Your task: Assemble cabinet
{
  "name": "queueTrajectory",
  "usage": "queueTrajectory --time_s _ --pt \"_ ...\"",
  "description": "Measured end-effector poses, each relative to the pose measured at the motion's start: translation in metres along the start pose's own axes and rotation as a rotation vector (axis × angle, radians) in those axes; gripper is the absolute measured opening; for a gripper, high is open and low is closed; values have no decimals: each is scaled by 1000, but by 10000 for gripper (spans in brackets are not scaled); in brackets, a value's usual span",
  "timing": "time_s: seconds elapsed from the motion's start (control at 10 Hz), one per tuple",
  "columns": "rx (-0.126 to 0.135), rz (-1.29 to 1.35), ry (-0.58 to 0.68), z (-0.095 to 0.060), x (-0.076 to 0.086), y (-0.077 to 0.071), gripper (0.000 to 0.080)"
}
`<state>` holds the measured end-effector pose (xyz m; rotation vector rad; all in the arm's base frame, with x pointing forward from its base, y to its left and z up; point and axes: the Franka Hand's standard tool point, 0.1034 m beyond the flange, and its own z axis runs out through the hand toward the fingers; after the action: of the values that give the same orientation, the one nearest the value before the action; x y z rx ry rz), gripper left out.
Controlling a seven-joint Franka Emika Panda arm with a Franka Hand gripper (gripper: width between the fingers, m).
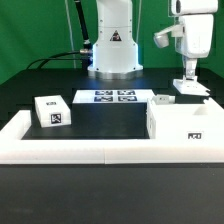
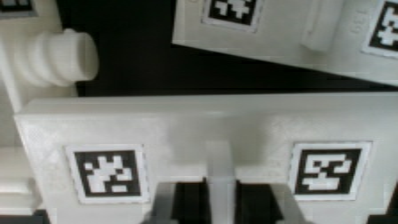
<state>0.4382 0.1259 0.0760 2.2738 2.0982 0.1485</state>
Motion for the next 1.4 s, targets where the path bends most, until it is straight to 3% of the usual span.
queueTrajectory --time_s 0.6,1.4 --pt "14 -15 -3 8 -3 7 65" --pt "8 9 -1 9 -5 15 65"
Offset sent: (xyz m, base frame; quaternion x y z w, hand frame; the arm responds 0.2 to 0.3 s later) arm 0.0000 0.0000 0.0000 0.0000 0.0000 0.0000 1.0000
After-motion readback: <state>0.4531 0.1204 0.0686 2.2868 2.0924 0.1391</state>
